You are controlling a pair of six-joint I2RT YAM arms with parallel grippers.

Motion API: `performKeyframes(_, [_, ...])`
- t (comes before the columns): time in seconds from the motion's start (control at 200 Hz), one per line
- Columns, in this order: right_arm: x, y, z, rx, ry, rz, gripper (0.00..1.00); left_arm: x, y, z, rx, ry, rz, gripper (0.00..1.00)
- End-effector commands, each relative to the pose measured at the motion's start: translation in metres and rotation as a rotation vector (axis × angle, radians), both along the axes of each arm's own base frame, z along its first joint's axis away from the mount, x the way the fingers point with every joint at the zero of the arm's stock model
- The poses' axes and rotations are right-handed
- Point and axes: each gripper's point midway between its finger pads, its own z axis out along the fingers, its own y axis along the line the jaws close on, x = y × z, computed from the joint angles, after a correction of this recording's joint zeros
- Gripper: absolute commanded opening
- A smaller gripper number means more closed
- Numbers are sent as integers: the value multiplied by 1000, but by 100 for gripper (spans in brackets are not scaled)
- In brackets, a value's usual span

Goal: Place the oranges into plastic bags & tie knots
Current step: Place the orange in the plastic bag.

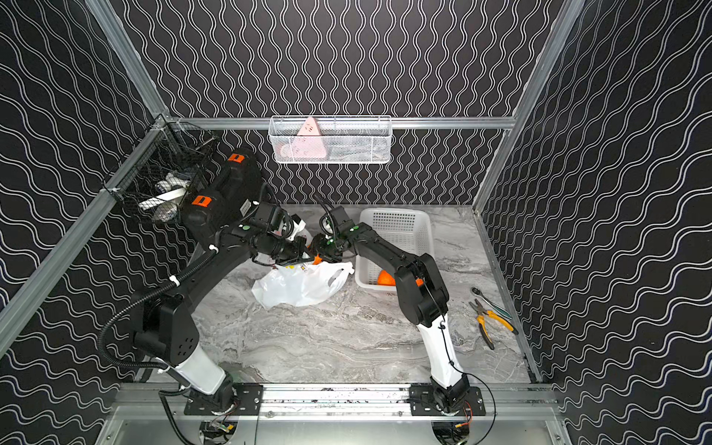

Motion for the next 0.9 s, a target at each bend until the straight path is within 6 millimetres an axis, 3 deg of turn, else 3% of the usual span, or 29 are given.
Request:
performKeyframes(0.0, [-11,13,14,79,2,47,50,1,2,3,7,-26,-12,0])
performKeyframes(0.265, [-57,-10,12,92,69,150,50,-4,3,3,13,-27,-30,0])
performKeyframes(0.295, [-64,-12,26,112,58,170,50,-5,3,2,12,-27,-34,0])
performKeyframes(0.375, [-77,-11,32,155,90,203,50,-8,5,2,17,-34,-32,0])
performKeyframes(0.555, [-107,-12,21,178,188,227,49,-12,8,4,15,-46,-6,0])
performKeyframes(0.695, [-135,2,14,211,229,299,49,-18,6,1,-23,-35,11,0])
performKeyframes(0.796, [-137,16,11,251,245,308,50,-23,7,-2,-34,-24,24,0])
performKeyframes(0.896, [-125,26,8,279,230,277,50,-30,10,-7,-27,-14,37,0])
